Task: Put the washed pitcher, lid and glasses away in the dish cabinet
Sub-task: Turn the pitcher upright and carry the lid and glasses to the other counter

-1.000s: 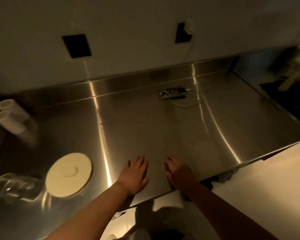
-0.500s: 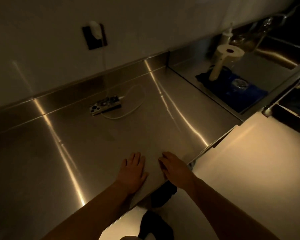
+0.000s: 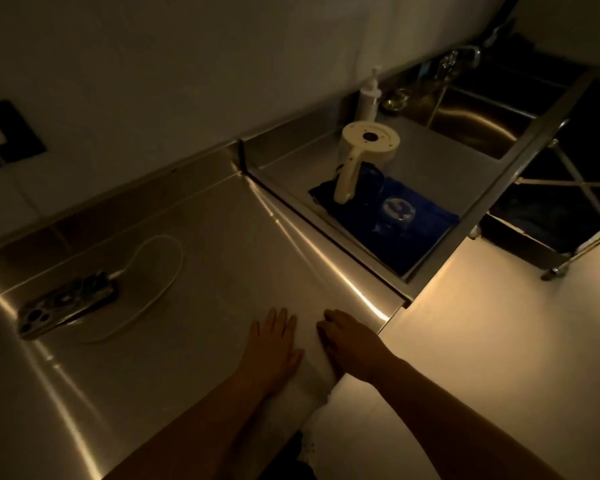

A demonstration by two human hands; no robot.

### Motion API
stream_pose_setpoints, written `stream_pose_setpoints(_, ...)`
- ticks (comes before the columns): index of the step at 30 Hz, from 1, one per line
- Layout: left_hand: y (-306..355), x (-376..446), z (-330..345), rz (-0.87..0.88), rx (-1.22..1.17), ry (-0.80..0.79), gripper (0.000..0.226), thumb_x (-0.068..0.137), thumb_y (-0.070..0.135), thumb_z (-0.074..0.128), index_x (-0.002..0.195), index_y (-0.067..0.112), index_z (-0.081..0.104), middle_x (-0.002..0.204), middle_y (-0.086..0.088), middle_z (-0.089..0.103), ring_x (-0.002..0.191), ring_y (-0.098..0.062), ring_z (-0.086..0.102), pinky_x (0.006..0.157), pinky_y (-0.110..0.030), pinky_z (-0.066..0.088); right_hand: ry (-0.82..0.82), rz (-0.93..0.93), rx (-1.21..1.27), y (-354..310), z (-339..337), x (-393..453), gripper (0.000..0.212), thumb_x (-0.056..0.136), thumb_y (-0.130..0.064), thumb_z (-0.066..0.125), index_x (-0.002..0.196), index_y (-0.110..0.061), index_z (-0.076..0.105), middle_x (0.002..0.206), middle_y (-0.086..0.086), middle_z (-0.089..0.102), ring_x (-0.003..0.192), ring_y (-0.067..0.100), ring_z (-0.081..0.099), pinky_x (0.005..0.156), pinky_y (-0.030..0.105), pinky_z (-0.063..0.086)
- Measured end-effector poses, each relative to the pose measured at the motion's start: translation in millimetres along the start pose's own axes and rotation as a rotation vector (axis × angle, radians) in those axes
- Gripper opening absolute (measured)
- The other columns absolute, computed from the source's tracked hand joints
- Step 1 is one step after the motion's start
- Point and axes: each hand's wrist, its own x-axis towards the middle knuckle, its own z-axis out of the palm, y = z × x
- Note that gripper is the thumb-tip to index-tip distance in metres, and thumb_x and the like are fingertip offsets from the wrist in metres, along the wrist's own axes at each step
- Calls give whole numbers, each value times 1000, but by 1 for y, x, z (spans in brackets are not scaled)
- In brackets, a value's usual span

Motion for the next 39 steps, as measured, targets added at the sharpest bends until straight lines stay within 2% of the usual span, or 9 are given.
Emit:
stream_pose_setpoints(9, 60, 95, -34, 30, 30, -51, 64, 100, 45, 24, 152, 16, -2, 160, -8, -6, 146, -27, -8, 115, -48, 4, 4, -31, -17, 97, -17, 32, 52, 97, -29, 47, 144, -15, 32, 153, 12, 23, 141, 28, 20, 113, 38, 23)
stream_pose_setpoints(17, 123, 165, -56, -107, -37, -19, 62, 101, 43, 22, 152, 15, -1, 160, -7, -5, 146, -25, -7, 116, -46, 3, -5, -218, 9, 200, -45, 43, 44, 95, -29, 49, 137, -16, 43, 142, 9, 40, 130, 25, 37, 104, 36, 35)
stream_pose_setpoints(24, 165, 203, -66, -206, -107, 11, 63, 102, 42, 22, 151, 15, -6, 159, -6, -11, 146, -23, -12, 117, -43, -1, -70, -245, 38, 276, -75, 56, 51, 95, -26, 49, 144, -19, 33, 151, 4, 30, 139, 19, 26, 112, 30, 24)
stream_pose_setpoints(27, 171, 223, -79, -217, -130, 27, 65, 101, 41, 28, 151, 15, -7, 159, -6, -12, 145, -22, -14, 117, -43, -3, 9, -218, 104, 290, -93, 69, 50, 95, -26, 49, 143, -19, 34, 147, 1, 36, 134, 16, 34, 108, 28, 31)
stream_pose_setpoints(30, 171, 254, -94, -237, -181, 85, 69, 100, 39, 34, 151, 14, -6, 159, -5, -9, 145, -22, -14, 117, -42, -3, 145, -235, 124, 296, -108, 87, 41, 95, -26, 49, 135, -19, 44, 135, 0, 48, 121, 16, 46, 95, 26, 42)
stream_pose_setpoints(33, 173, 279, -105, -276, -280, 130, 73, 99, 41, 37, 151, 13, -6, 160, -4, -7, 146, -21, -13, 117, -39, -4, 322, -340, 76, 301, -117, 106, 34, 84, -20, 66, 117, -15, 58, 112, 4, 61, 98, 20, 60, 73, 27, 50)
stream_pose_setpoints(34, 175, 285, -106, -286, -308, 139, 74, 99, 42, 38, 151, 13, -6, 160, -4, -6, 146, -20, -12, 117, -38, -4, 370, -371, 58, 305, -117, 113, 36, 79, -19, 71, 113, -15, 59, 109, 4, 62, 95, 20, 61, 71, 27, 50)
stream_pose_setpoints(36, 178, 292, -107, -309, -358, 157, 77, 98, 44, 40, 151, 14, -6, 160, -4, -4, 146, -20, -11, 117, -37, -3, 386, -417, 46, 310, -119, 127, 40, 79, -21, 72, 116, -15, 58, 116, 6, 61, 103, 22, 58, 79, 31, 51)
stream_pose_setpoints(39, 184, 299, -109, -355, -389, 157, 83, 95, 45, 46, 151, 11, -5, 160, -6, -3, 146, -21, -11, 119, -37, -1, 260, -486, 21, 324, -117, 146, 57, 77, -23, 73, 130, -14, 52, 132, 13, 54, 121, 31, 51, 96, 42, 47)
